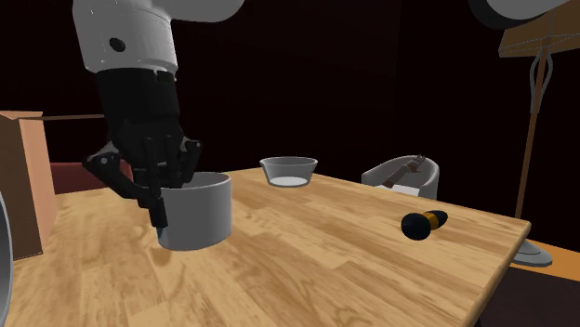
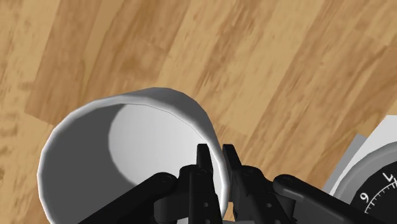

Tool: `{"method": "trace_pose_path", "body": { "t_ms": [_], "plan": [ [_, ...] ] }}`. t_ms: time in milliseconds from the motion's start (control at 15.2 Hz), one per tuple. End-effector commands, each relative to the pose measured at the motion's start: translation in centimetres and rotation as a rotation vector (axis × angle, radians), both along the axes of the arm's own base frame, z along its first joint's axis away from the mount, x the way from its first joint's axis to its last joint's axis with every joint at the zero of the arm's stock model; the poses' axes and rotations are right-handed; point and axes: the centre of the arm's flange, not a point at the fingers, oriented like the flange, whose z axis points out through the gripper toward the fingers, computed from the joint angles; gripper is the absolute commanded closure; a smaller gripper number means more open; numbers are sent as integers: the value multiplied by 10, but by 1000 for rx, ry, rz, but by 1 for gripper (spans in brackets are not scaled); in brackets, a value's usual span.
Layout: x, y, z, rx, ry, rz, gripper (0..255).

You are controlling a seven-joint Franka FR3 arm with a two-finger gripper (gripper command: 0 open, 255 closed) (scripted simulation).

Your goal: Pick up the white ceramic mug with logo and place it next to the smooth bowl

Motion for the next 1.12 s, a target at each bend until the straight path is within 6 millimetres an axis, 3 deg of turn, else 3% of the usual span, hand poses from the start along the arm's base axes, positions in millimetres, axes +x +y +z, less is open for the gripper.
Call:
{"method": "trace_pose_path", "body": {
  "t_ms": [0,1056],
  "plan": [
    [0,1,11,0,0,0,255],
    [0,1,94,0,0,0,255]
  ]
}}
